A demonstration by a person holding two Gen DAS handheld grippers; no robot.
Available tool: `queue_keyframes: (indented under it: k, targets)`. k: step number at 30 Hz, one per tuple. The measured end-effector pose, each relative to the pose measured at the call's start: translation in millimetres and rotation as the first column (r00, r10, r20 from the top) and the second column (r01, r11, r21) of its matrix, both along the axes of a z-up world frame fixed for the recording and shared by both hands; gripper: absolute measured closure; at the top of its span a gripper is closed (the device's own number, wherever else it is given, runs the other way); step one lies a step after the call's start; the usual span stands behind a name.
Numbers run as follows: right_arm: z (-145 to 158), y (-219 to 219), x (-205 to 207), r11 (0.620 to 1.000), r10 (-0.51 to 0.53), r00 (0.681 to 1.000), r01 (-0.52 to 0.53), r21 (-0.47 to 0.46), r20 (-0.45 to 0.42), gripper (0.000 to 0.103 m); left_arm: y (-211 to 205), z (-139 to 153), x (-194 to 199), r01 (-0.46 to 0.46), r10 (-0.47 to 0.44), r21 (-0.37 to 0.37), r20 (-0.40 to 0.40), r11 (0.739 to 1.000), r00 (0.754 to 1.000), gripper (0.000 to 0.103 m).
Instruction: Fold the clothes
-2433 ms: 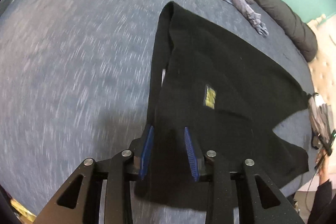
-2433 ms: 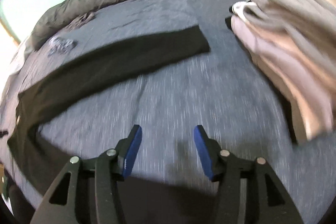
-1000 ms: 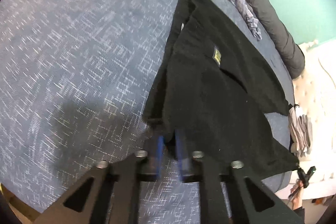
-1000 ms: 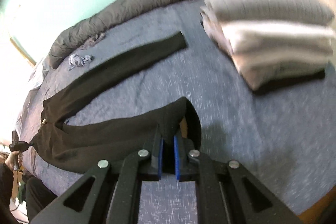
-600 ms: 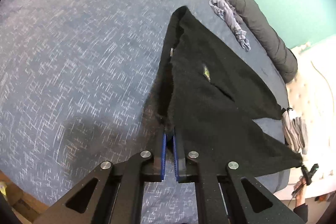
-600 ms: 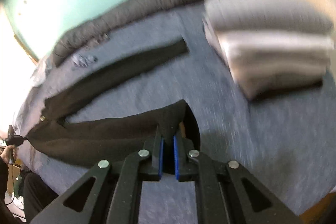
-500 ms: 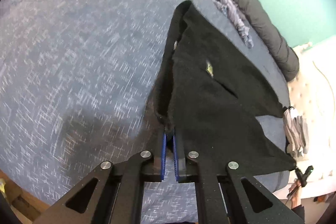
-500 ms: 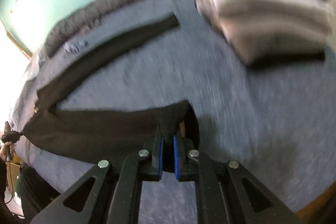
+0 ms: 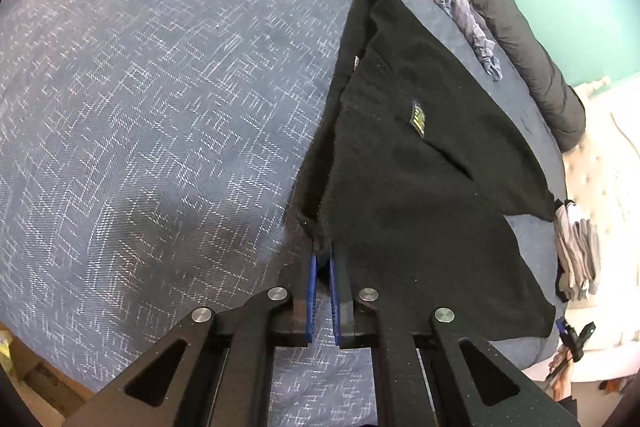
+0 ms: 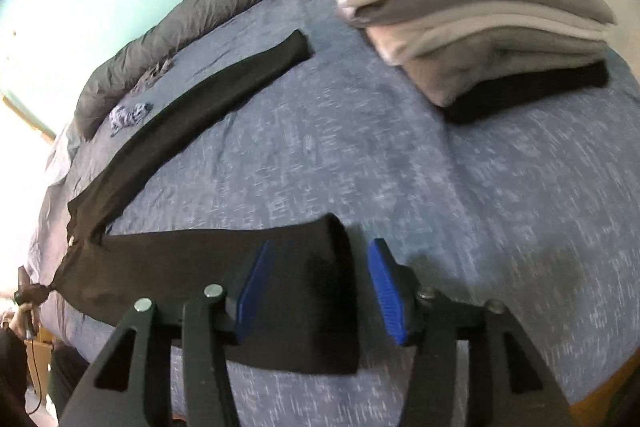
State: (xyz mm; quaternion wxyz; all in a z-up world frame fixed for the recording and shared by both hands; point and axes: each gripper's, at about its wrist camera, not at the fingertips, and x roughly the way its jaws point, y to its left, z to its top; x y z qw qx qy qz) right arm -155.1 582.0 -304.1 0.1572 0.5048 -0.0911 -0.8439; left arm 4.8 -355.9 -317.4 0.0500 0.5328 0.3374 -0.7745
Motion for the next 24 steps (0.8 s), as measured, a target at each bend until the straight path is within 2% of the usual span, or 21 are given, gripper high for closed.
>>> queue_keyframes:
  k: [2,4,8,9,13,18,24]
  targets:
    - [-7.3,-10.1,-9.1,0.999,0.018,1.000,-0.019,0.041,0.025,0.052,-0.3,-1.9,-0.4,-0.002,0.002,0.002,0.003,1.000,1.000,0.097]
    - [-12.9,-14.4,-13.0,0.999,0.026,0.999,-0.028,0.041,0.038,0.052,-1.0,-2.6,1.6,0.000,0.000,0.001,0.004,1.000,1.000,0.097]
    - [-19.0,-20.1,-18.6,0.999,0.036,0.998,-0.037,0.018,0.058,0.089,-1.9,-2.8,0.8,0.004,-0.004,-0.002,0.006,1.000,1.000,0.097]
    - [-20.2,-20.2,-20.9,0.999,0.033,0.997,-0.034,0.020,0.065,0.094,-2.0,-2.6,0.7,0.006,-0.006,-0.005,0.006,1.000,1.000,0.097]
    - [-10.6,-12.7,-24.9,1.000,-0.012,1.000,0.012,-0.005,0.016,0.097,-2.6,-1.8,1.3,0.011,-0.012,-0.016,-0.002,1.000,1.000,0.097]
    - [-6.3,-13.9,-34.7,0.995,-0.078,0.996,0.080,0.053,-0.044,0.097,-2.9,-4.8,3.5,0.010,-0.010,-0.029,-0.005,1.000,1.000,0.097]
    - [-33.7,-17.4,-49.1,0.981,-0.148,0.989,0.144,0.130,0.022,0.097,-4.1,-6.0,4.3,0.008,-0.008,-0.035,0.006,0.999,1.000,0.097]
